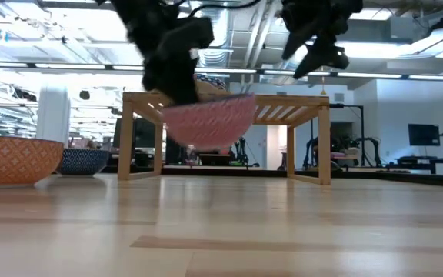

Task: Place and stack bowls onto a shelf
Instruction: Put the red blue patterned bowl on the shelf

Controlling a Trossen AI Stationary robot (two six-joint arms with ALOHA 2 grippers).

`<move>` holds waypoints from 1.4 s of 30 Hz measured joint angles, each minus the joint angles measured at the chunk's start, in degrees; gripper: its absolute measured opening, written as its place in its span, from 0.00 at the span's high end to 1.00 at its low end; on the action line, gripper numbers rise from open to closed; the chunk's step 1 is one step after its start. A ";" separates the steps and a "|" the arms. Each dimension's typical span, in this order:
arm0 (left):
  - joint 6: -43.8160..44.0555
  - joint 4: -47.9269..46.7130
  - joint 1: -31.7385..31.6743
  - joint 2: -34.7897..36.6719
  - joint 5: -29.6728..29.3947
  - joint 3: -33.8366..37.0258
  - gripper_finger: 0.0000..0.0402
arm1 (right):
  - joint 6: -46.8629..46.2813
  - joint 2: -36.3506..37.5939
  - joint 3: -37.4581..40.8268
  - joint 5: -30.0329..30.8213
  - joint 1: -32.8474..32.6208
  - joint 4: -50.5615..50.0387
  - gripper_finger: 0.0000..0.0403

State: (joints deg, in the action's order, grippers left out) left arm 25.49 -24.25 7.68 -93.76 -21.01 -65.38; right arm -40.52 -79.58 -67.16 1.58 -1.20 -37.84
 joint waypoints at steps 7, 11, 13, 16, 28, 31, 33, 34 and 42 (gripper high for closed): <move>-3.91 -2.67 -3.39 -0.02 -1.62 -7.56 0.99 | 0.05 -3.69 -0.07 4.71 -3.17 8.46 0.39; -3.83 -3.83 -4.73 -0.02 -3.72 -10.35 0.99 | 0.51 -5.50 -0.02 8.74 -3.18 9.46 0.39; -4.52 -4.87 -5.27 -0.02 -4.36 -11.01 1.00 | 0.57 -6.11 -0.04 9.84 -2.69 10.14 0.39; -3.14 -8.47 -5.71 -0.02 -5.35 -11.20 1.00 | 0.43 -6.33 -0.04 11.95 -2.30 9.85 0.41; -17.37 -6.40 -4.31 -0.04 -6.01 -11.34 1.00 | 0.17 -6.24 -0.09 11.93 -1.13 8.22 0.59; -20.11 -4.36 -4.02 0.00 -5.03 -11.33 1.00 | 0.28 -6.20 -0.11 11.43 -1.13 8.05 0.61; -20.80 -2.75 -3.90 0.02 -4.25 -11.33 1.00 | 0.27 -6.18 -0.15 10.60 -1.13 7.98 0.61; -20.72 -2.46 -3.87 0.02 -4.11 -11.33 1.00 | 0.25 -6.15 -0.15 10.30 -1.11 7.91 0.61; -17.26 -1.85 -4.35 0.00 -1.24 -15.01 0.99 | 0.63 -6.09 -0.24 12.20 -0.52 6.12 0.58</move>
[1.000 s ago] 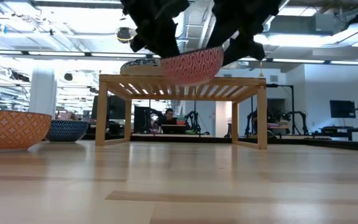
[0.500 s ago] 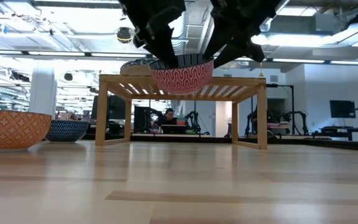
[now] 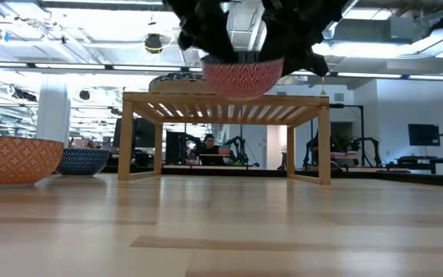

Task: Place and stack bowls onto a shelf
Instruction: Put the red blue patterned bowl on the shelf

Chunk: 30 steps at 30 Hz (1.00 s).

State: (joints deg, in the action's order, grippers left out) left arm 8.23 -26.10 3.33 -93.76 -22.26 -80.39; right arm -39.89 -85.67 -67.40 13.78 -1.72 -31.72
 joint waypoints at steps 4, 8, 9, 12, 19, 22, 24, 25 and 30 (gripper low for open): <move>1.44 1.08 -0.01 0.00 1.01 -0.97 0.98 | 3.20 -0.03 0.00 1.30 -0.07 -0.87 0.57; 4.47 2.20 -0.02 -0.02 3.13 -1.54 0.98 | 3.67 -0.07 0.07 1.23 -0.11 -1.32 0.59; 5.10 2.40 -0.02 -0.02 3.55 -1.63 0.98 | 3.58 -0.10 0.08 1.22 -0.13 -1.33 0.61; 6.49 2.85 -0.02 -0.02 4.54 -1.65 0.98 | 3.38 -0.17 0.16 1.37 -0.75 -1.31 0.73; 7.36 5.67 0.26 0.35 10.46 -1.94 0.99 | 4.80 -0.46 0.53 1.69 -1.09 -2.34 0.87; 7.47 5.90 0.20 0.44 10.70 -1.89 1.00 | 4.14 0.09 0.31 -0.11 -0.52 -3.42 0.87; 7.43 5.47 0.11 1.52 10.85 -1.78 1.00 | 4.57 0.97 -0.34 -1.60 0.14 -5.96 0.87; 7.47 5.36 -0.23 2.65 10.52 -1.78 1.00 | 5.08 1.28 -1.33 -1.70 0.53 -7.12 0.87; 7.43 2.38 -1.19 11.32 5.86 -1.80 0.98 | 10.87 4.21 -11.25 -3.51 7.59 -15.04 0.87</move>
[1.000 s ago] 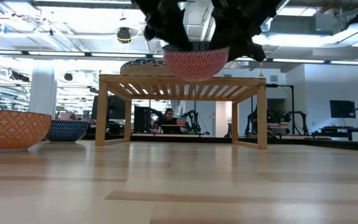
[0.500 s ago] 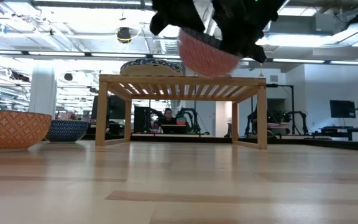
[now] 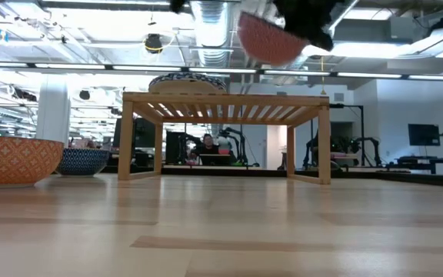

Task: Place and stack bowls onto a shelf
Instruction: Put the red blue patterned bowl on the shelf

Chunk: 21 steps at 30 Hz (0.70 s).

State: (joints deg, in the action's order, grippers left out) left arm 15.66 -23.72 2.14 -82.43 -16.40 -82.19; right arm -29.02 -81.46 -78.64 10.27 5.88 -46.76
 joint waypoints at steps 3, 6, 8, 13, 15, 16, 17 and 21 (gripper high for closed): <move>-1.74 -3.05 -0.32 4.70 -5.26 -0.01 0.95 | 3.56 -0.64 -7.03 -4.81 8.63 -4.01 0.87; -1.92 -10.91 -0.27 7.82 -9.90 0.01 0.90 | 4.64 -3.39 -12.08 -11.96 18.84 -7.74 0.87; 0.18 -18.63 -0.27 8.59 -13.07 0.03 0.85 | 5.39 -6.56 -13.87 -15.40 24.53 -11.18 0.87; 9.95 -36.07 -0.33 8.45 -20.04 2.78 0.71 | 5.81 -14.27 -16.82 -20.31 32.22 -16.72 0.87; 13.63 -39.87 -0.32 8.48 -20.10 5.09 0.67 | 6.56 -16.05 -18.19 -21.24 33.53 -16.78 0.87; 15.13 -41.31 -0.32 8.48 -20.09 6.53 0.65 | 6.98 -16.82 -18.84 -21.30 34.06 -17.19 0.87; 16.46 -42.40 -0.32 8.50 -20.05 7.86 0.64 | 7.15 -17.69 -19.46 -21.34 34.47 -17.66 0.87; 19.45 -41.38 -0.63 10.41 -18.71 13.84 0.62 | 7.22 -20.49 -22.51 -21.75 35.05 -19.23 0.87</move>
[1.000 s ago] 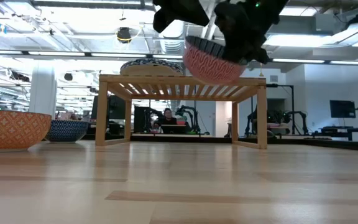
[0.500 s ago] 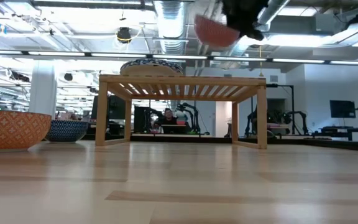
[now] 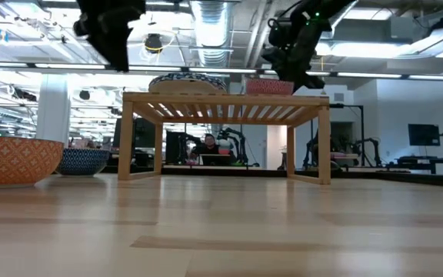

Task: Place and stack bowls onto a shelf
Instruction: Put the red blue patterned bowl on the shelf, then stack the blue yellow patterned bowl on top of the red blue patterned bowl on the shelf

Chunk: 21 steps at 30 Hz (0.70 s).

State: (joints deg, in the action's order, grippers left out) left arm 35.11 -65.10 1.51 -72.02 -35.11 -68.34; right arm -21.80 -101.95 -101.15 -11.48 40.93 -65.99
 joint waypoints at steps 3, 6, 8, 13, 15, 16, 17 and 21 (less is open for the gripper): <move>0.86 2.12 -0.91 1.82 1.28 3.83 0.61 | 0.03 -1.41 -1.50 -0.56 0.56 -1.33 0.82; 1.24 2.04 -2.23 4.14 1.68 6.03 0.61 | -0.23 -1.84 -1.63 -2.33 0.64 -1.09 0.73; 1.39 2.23 -3.03 5.88 1.64 7.09 0.61 | -0.22 -1.71 -1.68 -2.43 0.63 -1.17 0.66; 0.28 5.16 -6.27 10.10 1.49 9.14 0.61 | -0.81 -1.46 -1.70 -2.36 1.29 -1.05 0.49; -0.01 7.51 -7.77 11.29 1.44 10.33 0.61 | -1.93 -0.77 -1.69 -2.29 1.54 -0.19 0.43; -0.04 8.72 -8.46 11.59 1.57 11.21 0.61 | -2.13 -0.20 -1.65 -2.16 1.72 0.41 0.41; -0.07 9.99 -9.12 11.87 1.92 12.32 0.61 | -2.19 0.56 -1.65 -1.92 1.81 1.37 0.40; -0.54 12.94 -11.61 11.80 3.10 16.93 0.61 | -3.65 4.65 -1.65 -1.04 1.81 5.24 0.38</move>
State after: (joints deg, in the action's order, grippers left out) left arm 34.57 -52.16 -10.10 -60.22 -32.01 -51.41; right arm -25.45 -97.29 -102.80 -12.52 42.74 -60.75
